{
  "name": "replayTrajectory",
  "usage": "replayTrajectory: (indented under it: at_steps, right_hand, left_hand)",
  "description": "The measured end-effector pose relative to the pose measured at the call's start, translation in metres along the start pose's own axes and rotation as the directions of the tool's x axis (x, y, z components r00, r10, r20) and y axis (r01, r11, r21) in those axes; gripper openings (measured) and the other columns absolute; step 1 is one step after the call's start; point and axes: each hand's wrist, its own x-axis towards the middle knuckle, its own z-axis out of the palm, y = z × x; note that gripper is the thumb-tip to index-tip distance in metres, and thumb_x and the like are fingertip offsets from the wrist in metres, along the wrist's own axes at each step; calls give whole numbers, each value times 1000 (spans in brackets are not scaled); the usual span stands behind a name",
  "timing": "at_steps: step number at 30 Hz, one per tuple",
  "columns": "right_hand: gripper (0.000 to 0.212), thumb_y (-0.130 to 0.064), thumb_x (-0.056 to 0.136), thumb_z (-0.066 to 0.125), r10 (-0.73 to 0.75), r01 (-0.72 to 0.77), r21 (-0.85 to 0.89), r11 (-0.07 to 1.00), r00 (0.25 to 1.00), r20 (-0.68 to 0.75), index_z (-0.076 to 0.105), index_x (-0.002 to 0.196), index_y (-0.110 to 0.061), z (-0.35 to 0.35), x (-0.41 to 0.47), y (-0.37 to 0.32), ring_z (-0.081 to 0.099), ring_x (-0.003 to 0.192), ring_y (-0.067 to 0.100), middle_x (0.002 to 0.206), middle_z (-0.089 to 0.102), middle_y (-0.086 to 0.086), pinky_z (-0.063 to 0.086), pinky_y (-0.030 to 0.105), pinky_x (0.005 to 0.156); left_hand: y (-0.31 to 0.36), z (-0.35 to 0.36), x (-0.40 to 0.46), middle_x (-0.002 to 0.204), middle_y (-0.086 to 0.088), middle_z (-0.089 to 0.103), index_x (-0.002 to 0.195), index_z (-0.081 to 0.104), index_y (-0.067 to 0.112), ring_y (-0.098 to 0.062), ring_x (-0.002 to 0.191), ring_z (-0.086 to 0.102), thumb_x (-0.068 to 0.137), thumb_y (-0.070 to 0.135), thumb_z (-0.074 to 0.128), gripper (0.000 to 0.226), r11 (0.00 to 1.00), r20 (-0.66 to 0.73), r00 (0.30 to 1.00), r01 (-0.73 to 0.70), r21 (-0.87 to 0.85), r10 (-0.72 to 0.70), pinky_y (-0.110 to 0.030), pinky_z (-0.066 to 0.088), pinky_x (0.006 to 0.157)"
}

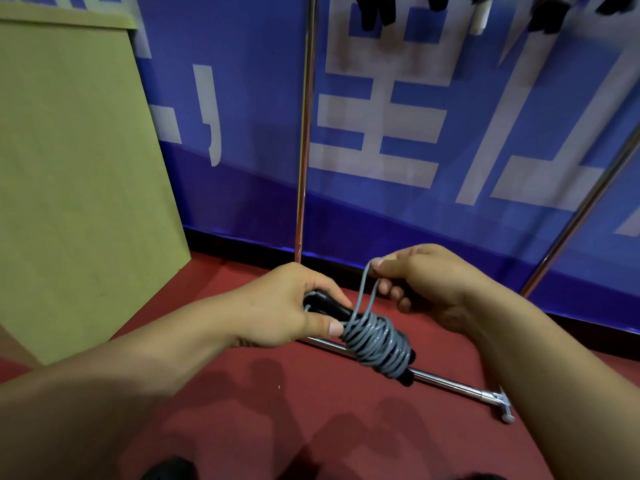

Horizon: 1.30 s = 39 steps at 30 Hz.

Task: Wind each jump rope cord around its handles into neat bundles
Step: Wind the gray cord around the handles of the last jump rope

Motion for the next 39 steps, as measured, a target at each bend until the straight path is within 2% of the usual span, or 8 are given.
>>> replayTrajectory:
  at_steps: [6,11,16,20,24,29,36,39]
  right_hand:
    - [21,-14,95,56,179,-188,171,967,981,67,62,76,-10,6,7,0,31,37,3,51,43,-4,24,13,34]
    - [15,-16,91,61,76,-68,-108,992,995,69,68,82,-6,18,4,4,56,61,25,69,62,13,47,35,62]
    - [19,-16,98,51,134,-131,-26,991,966,223,62,87,-5,17,-3,3,57,50,19,66,62,11,49,26,48]
    - [16,-12,96,53,6,-9,71,997,999,33,60,87,-1,22,-2,5,59,46,27,67,60,19,52,35,47]
    - [16,-18,89,56,-114,146,121,982,965,-237,56,76,-10,23,5,6,61,53,44,68,55,22,56,51,49]
    - [25,-34,80,51,-282,225,-173,959,826,-488,61,70,-13,20,12,5,67,73,33,72,70,8,56,52,74]
    - [23,-38,93,47,-490,309,-389,868,661,-569,60,80,-24,36,12,10,62,74,18,70,65,-8,51,39,72]
    - [22,-39,96,49,-586,363,-469,805,610,-534,58,83,-24,48,4,11,61,72,19,69,63,-8,48,39,70]
  left_hand:
    - [13,2,-2,82,8,73,96,73,19,4,72,66,85,0,74,23,997,-88,993,-77,-31,74,-10,47,66]
    - [12,1,-3,93,5,76,96,75,24,-4,88,71,84,-1,75,28,992,-172,977,-126,8,126,-14,50,79]
    - [8,3,-3,89,4,77,98,78,14,-6,87,72,80,-3,78,25,986,-246,956,-165,10,162,-16,52,80]
    - [1,7,2,85,-5,74,87,75,21,-22,81,71,75,-2,82,26,989,-443,890,-142,-47,107,-33,57,82]
    - [4,12,11,100,-8,70,114,57,30,-24,74,72,84,8,77,42,965,-565,821,-82,-249,-76,-36,58,75]
    - [19,28,13,111,-15,71,114,61,12,-28,96,73,99,21,55,19,763,-299,890,79,-642,-344,-41,56,90]
    - [21,33,13,131,14,57,141,46,28,-14,135,46,92,60,42,59,659,-70,969,108,-745,-238,-48,25,119]
    - [19,33,13,142,11,57,144,47,32,-8,134,49,92,67,35,65,637,-111,979,25,-771,-172,-42,34,112]
